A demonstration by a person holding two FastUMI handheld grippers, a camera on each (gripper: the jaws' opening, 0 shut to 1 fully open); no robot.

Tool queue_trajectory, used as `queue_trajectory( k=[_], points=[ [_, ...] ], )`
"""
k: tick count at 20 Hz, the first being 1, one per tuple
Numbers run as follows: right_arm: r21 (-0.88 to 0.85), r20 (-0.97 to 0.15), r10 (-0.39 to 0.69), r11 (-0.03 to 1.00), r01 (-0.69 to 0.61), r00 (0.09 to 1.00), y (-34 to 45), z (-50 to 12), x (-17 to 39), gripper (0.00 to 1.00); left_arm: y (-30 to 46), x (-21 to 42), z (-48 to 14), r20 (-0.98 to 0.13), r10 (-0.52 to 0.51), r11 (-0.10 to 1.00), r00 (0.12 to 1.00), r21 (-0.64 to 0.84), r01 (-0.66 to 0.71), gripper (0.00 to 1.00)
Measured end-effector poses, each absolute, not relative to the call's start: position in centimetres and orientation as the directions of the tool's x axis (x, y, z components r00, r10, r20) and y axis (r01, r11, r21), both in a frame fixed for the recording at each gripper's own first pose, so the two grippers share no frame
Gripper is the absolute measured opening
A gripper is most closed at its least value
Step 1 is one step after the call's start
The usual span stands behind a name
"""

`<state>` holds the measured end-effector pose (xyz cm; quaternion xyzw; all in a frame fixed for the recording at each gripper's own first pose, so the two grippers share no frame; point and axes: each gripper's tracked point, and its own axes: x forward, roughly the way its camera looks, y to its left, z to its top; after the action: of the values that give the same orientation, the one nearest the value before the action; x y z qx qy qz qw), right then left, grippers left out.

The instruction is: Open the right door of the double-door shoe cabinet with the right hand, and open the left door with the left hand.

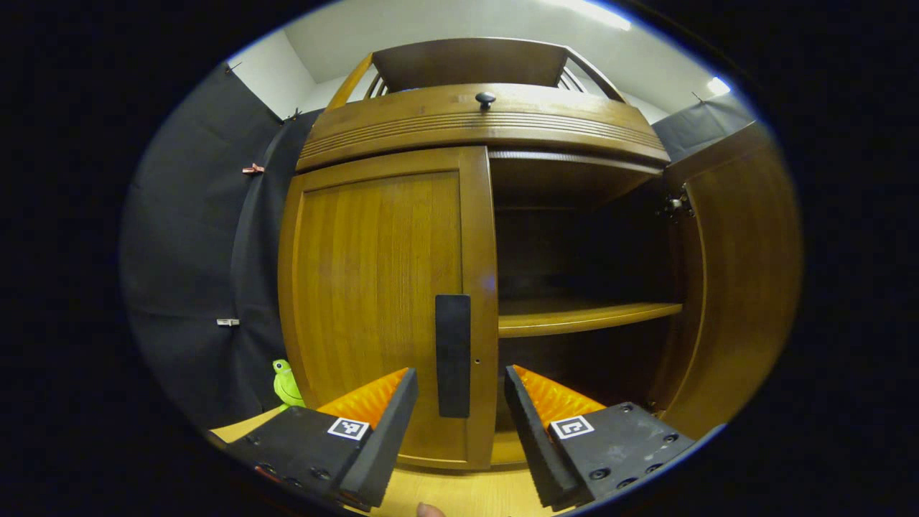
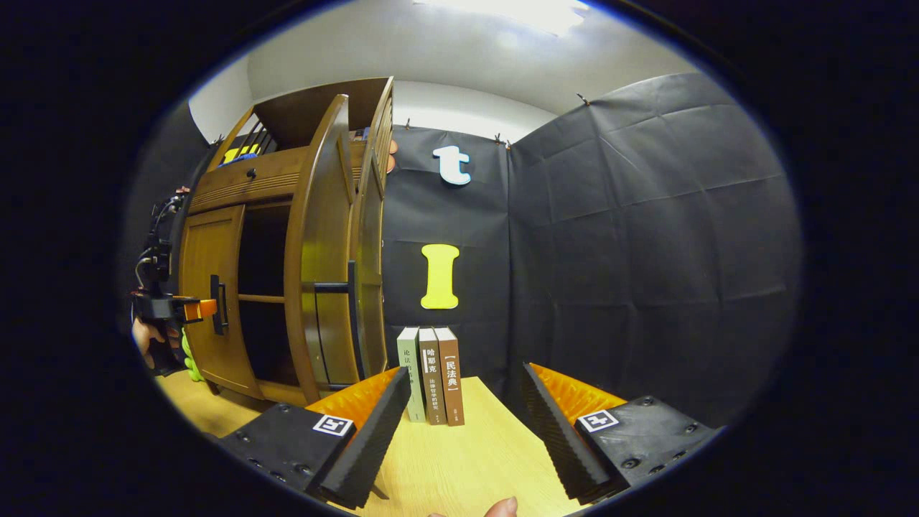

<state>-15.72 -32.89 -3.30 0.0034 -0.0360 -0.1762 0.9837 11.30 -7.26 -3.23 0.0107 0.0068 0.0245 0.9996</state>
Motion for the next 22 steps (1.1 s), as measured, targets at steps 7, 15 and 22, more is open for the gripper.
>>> queue_trajectory(
  k=[7,15,22],
  points=[
    [0.026,0.097,-0.384,0.923,0.383,0.918,-34.4,-2.3,-16.1,0.98,-5.9,16.0,-4.1,-0.055,0.079,0.996,0.995,0.033,-0.077,0.6],
    [-0.01,0.1,-0.392,0.919,0.395,0.915,-34.0,-2.3,-16.4,0.98,-6.5,17.0,-4.8,-0.062,0.046,0.999,0.997,0.013,-0.045,0.36],
    [-0.013,0.099,-0.378,0.925,0.381,0.921,-32.6,-2.0,-16.9,0.97,-5.9,13.7,-4.4,-0.075,0.039,0.999,0.996,0.018,-0.038,0.28]
  ],
)
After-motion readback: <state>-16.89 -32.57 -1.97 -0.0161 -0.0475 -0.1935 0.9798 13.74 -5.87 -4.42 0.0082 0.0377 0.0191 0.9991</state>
